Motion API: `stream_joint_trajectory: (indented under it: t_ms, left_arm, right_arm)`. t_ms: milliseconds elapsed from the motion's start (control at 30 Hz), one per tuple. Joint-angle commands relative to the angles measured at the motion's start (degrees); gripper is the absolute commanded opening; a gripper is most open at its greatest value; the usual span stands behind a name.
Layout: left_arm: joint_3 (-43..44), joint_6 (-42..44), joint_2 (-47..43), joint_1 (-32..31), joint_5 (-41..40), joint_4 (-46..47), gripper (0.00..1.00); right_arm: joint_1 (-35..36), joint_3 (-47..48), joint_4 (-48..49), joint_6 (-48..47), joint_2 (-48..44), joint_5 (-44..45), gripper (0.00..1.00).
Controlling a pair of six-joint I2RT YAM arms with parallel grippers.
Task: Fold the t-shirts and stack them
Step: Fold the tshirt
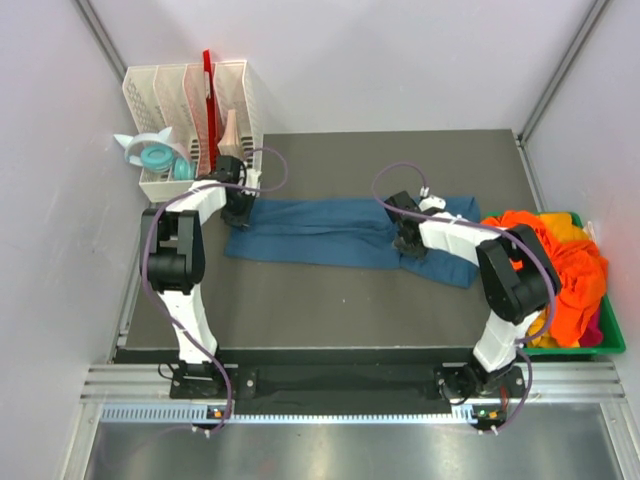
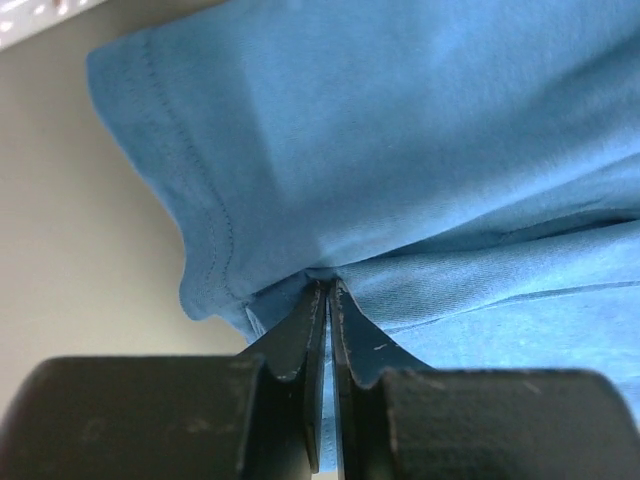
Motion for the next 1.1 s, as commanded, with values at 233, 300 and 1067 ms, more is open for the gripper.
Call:
stream_joint_trajectory:
  t_ms: [233, 300, 1067]
  left_arm:
    - [-5.51, 14.99, 0.64, -5.06, -2.98, -16.51, 0.06]
    - [-6.3, 16.85, -0.59, -5.94, -2.1, -18.81, 0.06]
    - [-8.59, 23.8, -10.52, -26.13, 5.02, -33.59, 0.02]
  right_arm:
    - [-10.28, 7.0, 3.0, -1.73, 9.06, -13.79, 0.41]
    - [-11.61, 10.86, 1.17, -3.92, 10.99, -13.88, 0.41]
    - [-13.29, 65.54, -21.08, -13.25, 40.27, -20.46, 0.45]
